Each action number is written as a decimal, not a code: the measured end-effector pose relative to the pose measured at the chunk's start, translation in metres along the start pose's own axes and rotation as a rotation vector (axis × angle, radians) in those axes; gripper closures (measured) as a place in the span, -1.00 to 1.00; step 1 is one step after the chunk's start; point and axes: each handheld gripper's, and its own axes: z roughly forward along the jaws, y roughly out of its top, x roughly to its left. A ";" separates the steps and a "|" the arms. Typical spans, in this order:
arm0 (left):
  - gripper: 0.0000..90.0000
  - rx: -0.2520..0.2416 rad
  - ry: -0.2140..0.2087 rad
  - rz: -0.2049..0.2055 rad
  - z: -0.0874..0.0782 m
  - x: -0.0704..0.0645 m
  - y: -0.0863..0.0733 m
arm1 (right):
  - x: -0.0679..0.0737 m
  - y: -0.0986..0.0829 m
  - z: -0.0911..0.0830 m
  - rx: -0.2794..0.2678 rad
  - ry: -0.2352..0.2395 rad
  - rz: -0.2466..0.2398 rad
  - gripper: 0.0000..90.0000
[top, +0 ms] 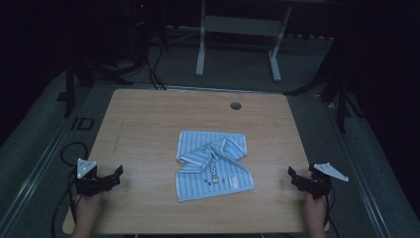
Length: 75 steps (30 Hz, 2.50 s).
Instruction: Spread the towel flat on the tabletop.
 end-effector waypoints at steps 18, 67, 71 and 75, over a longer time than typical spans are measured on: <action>-0.95 0.333 -0.129 0.142 0.011 -0.007 0.015 | -0.003 0.005 0.014 0.210 0.057 -0.044 -0.77; -0.91 0.956 -0.201 0.500 0.013 -0.040 0.050 | 0.056 0.063 0.028 1.038 0.304 -0.664 -0.70; -0.90 0.928 -0.239 0.516 0.015 -0.052 0.054 | 0.065 0.065 0.030 1.015 0.335 -0.711 -0.62; -0.85 0.913 -0.254 0.566 0.018 -0.067 0.058 | 0.071 0.069 0.033 1.002 0.342 -0.743 -0.50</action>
